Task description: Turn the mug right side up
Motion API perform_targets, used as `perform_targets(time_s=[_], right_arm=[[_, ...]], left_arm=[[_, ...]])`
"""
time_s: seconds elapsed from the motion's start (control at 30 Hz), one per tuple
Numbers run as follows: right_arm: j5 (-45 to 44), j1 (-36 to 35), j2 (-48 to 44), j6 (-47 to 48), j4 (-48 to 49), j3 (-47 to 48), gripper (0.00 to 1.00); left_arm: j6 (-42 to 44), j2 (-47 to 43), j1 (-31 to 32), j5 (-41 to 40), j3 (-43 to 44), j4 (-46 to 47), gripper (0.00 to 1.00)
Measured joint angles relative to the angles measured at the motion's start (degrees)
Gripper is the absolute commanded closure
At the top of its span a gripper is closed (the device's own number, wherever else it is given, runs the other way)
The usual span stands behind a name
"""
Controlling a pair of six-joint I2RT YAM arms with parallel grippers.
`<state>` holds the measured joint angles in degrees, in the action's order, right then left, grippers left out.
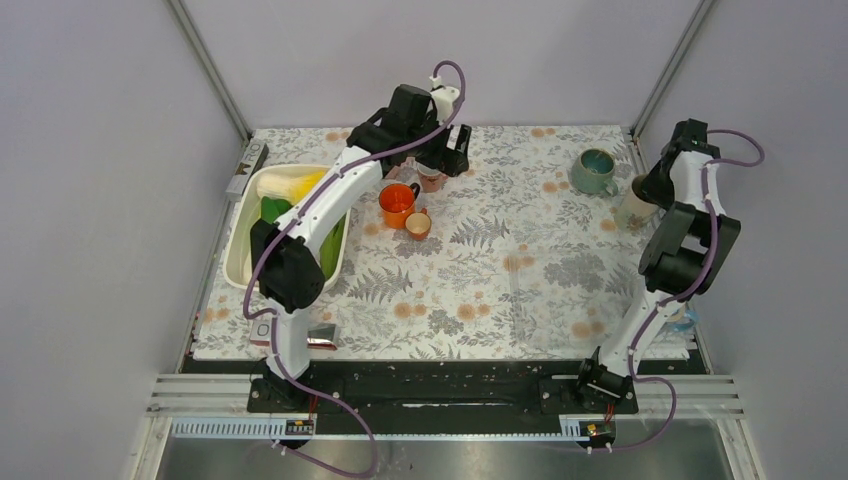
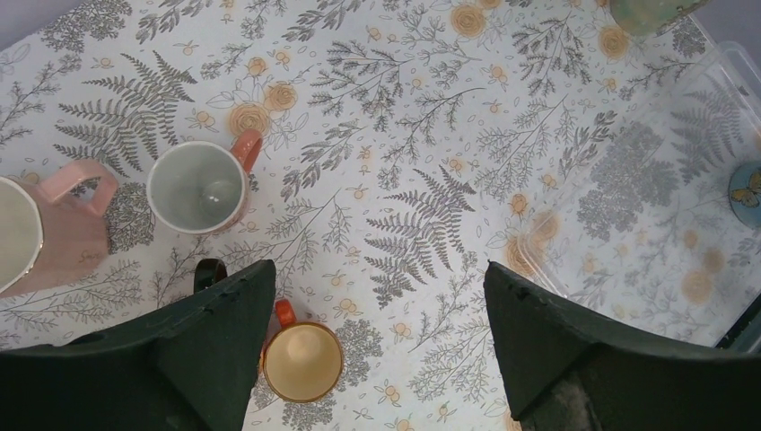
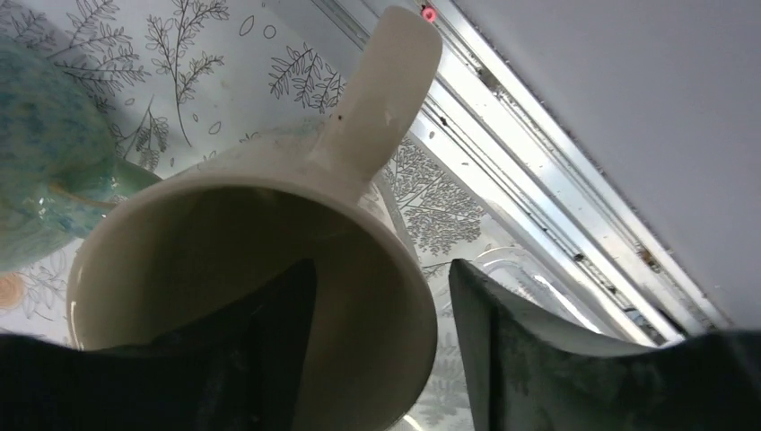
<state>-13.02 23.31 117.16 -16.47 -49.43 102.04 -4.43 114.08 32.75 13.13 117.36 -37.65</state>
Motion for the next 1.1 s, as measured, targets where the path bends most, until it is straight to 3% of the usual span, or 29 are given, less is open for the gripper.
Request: perform_targets(time_s=[0.1, 0.13, 0.4, 0.63, 0.7, 0.77, 1.1], right_arm=[[0.0, 0.1, -0.6, 0.4, 0.1, 0.3, 0.02], [0.0, 0.1, -1.2, 0.7, -0.2, 0.3, 0.01], [-3.5, 0.1, -15.5, 2.8, -3.7, -2.3, 0.01], [-10.8, 0.7, -40.7, -3.0, -4.1, -22.3, 0.01], [-11.3, 2.3, -44.6, -5.8, -5.0, -26.6, 0.06], [-11.4, 5.5, -46.7, -9.0, -6.1, -30.1, 0.11], [-12.7, 23.2, -47.8, -21.6, -8.2, -41.6, 0.12]], left_arm=[[0.2, 0.0, -0.3, 0.0, 0.0, 0.0, 0.11], [0.2, 0.0, -0.4, 0.0, 0.0, 0.0, 0.11], [0.6, -0.1, -0.3, 0.1, -0.1, 0.0, 0.11], [0.7, -1.2, -0.9, 1.4, -1.2, 0.1, 0.12], [0.7, -1.8, -1.2, 2.1, -2.1, 0.1, 0.13], [0.2, -2.4, -1.7, 3.1, -3.1, 0.2, 0.13], [-1.7, -6.2, -6.2, 7.8, -8.0, 3.0, 0.13]])
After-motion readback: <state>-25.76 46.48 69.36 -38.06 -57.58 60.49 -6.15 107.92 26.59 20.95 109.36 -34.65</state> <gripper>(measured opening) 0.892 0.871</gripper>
